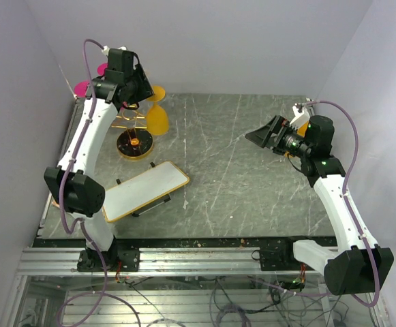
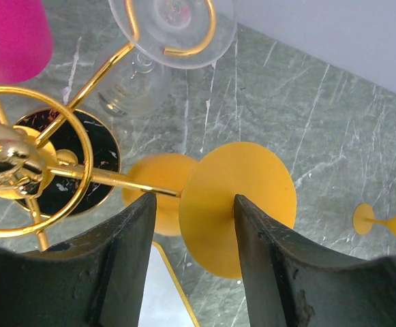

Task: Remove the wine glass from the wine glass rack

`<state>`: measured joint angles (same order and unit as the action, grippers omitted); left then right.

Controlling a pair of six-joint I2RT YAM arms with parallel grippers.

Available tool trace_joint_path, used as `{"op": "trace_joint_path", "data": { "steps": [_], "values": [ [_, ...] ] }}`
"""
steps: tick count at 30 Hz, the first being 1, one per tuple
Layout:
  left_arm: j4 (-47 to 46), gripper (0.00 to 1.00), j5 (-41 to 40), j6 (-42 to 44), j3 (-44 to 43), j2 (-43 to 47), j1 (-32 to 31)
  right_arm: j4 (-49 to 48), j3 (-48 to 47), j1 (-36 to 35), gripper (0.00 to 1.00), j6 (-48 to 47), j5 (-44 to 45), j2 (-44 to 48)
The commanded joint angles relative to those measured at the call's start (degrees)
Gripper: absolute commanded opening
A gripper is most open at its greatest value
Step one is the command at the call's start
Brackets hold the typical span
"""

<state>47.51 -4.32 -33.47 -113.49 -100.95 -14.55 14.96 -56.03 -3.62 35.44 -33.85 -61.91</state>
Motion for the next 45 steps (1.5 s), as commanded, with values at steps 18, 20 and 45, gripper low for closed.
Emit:
{"op": "trace_joint_path", "data": {
  "steps": [18,20,45],
  "values": [
    [-0.6,0.43,-1.4,2.2,1.5,1.3,2.1,-0.4,0.1,-0.2,1.0,-0.5,-0.1,-0.5],
    [-0.3,0.41,-1.5,2.4,1.4,1.6,2.3,-0.3,0.1,-0.2,1.0,-0.4,-0.1,-0.5],
    [-4.1,0.1,2.7,-1.0,2.9,4.5,3.4,0.5,-0.3,-0.2,1.0,-0.4,0.7,0.1]
  ]
}}
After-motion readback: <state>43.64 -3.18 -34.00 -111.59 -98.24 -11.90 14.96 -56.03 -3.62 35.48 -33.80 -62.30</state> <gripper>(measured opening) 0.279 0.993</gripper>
